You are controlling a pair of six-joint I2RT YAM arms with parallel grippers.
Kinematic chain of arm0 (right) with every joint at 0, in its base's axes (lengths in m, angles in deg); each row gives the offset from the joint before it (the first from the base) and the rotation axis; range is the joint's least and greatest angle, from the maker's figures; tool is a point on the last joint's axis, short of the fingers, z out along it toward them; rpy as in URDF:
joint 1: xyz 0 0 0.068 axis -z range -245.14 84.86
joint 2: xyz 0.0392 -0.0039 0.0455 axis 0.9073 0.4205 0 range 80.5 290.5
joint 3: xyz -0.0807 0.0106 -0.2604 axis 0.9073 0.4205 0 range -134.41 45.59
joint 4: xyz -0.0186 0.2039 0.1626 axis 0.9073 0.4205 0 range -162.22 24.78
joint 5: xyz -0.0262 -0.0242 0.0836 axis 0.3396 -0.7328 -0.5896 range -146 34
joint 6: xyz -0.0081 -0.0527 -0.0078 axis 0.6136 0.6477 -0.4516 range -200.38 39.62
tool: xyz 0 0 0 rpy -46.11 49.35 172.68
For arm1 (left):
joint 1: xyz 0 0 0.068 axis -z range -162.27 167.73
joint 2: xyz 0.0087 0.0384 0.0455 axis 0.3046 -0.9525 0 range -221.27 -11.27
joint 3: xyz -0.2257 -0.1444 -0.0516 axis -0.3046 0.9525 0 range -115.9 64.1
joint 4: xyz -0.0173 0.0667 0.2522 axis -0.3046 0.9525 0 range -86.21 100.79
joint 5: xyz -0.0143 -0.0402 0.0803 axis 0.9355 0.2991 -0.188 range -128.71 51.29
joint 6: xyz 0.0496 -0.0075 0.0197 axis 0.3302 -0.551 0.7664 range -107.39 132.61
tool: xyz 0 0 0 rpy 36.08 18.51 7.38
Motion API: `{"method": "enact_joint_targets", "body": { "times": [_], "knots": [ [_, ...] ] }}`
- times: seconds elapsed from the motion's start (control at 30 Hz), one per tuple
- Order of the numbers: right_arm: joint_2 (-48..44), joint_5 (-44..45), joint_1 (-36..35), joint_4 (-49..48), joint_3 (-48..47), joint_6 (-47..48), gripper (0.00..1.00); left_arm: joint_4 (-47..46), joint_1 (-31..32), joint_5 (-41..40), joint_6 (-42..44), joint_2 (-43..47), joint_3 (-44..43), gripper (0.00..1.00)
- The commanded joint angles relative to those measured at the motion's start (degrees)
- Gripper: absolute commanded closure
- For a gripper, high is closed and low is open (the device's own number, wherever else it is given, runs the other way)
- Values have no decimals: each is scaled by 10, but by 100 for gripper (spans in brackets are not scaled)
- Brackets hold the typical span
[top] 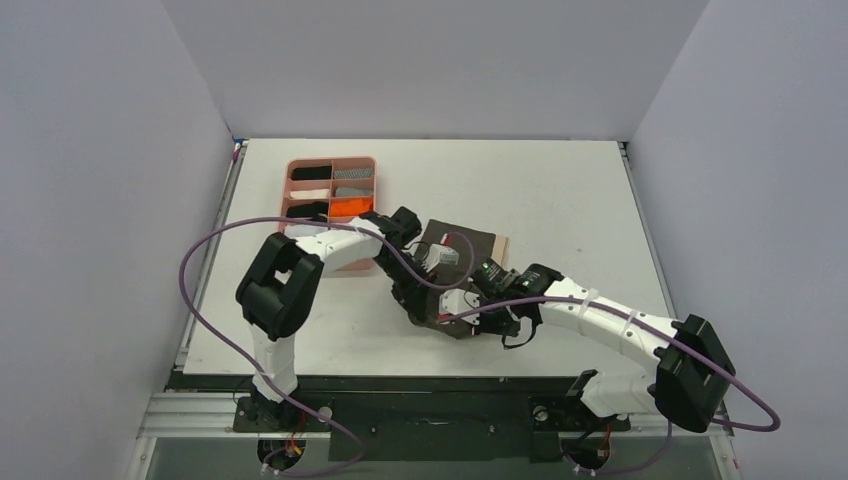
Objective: Roll the underwear
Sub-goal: Fold the underwear at the center of the board.
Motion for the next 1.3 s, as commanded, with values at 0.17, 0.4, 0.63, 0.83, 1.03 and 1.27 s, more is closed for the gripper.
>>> {"method": "enact_joint_targets", "body": {
  "times": [0.17,0.4,0.63,0.83,1.03,1.27],
  "knots": [
    [3,-105,-3,172,-122,4,100,111,-2,61,67,104,20,100],
    [6,-98,34,222,-176,28,100,119,-31,67,51,98,-31,100],
    [54,-127,152,263,-213,100,100,78,-54,10,-15,47,-137,100],
    [118,-161,226,283,-270,147,100,51,-58,-36,-54,-21,-241,100],
    [191,-172,273,313,-348,183,100,41,-66,-70,-74,-80,-306,100],
    [287,-157,301,329,-432,206,97,21,-76,-131,-87,-116,-362,100]
  ]
}}
